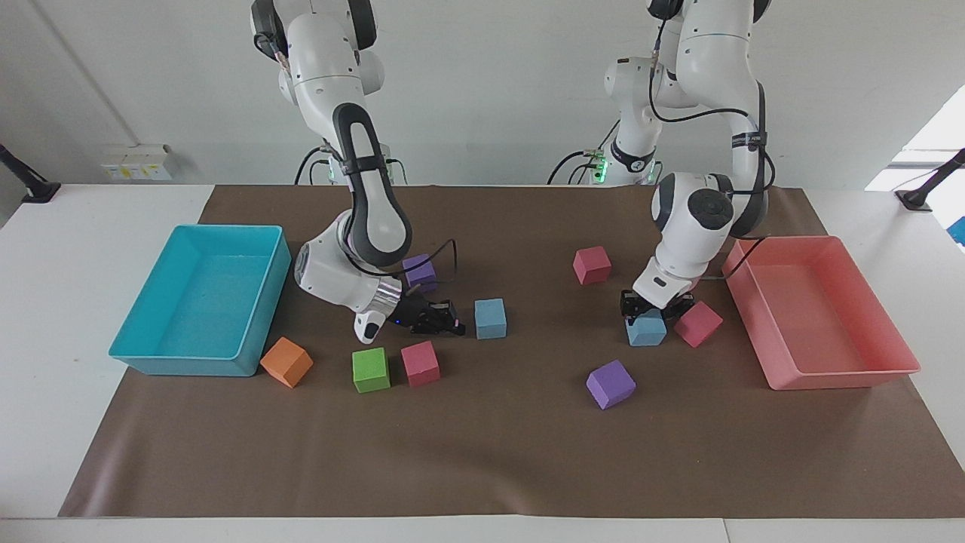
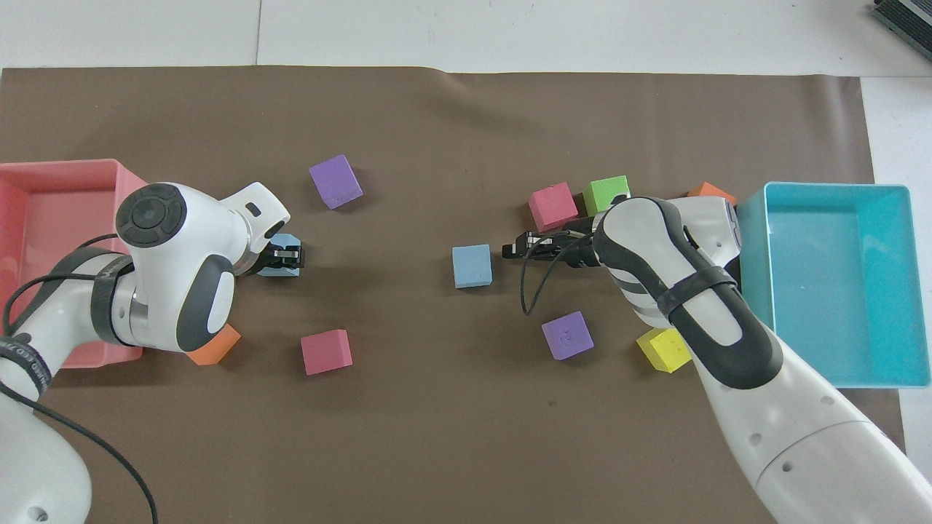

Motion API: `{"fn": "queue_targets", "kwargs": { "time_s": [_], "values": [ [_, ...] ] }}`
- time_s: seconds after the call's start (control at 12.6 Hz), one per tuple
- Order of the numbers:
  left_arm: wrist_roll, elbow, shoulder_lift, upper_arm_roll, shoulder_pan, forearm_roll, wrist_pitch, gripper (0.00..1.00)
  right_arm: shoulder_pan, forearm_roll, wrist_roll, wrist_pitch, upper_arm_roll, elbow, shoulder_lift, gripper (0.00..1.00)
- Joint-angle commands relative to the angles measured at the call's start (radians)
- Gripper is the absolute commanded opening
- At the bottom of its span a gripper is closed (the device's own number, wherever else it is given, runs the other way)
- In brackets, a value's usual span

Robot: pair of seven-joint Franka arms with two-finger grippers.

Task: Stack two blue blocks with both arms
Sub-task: 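Lift the light blue cube with the left gripper toward the center cube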

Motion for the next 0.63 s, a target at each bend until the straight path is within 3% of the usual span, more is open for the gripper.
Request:
{"fn": "queue_targets", "kwargs": {
  "time_s": [0.0,0.32,0.55],
  "values": [
    [-0.029,-0.013,-0.01,0.013,-0.017,0.006,0.012,0.01,-0.007,0.036,-0.025,0.008,0.002,-0.013,-0.002,0.0],
    [-0.033,0.045,-0.041,0.013,-0.026,0.011,-0.035,0.02,-0.011,0.036,-0.025,0.01,0.003,-0.01,0.0,0.0],
    [-0.125,0.18,-0.027,0.011,-0.098,0.016,-0.17,0.02,-0.011,0.036,-0.023,0.008,0.002,-0.013,-0.002,0.0]
  ]
}}
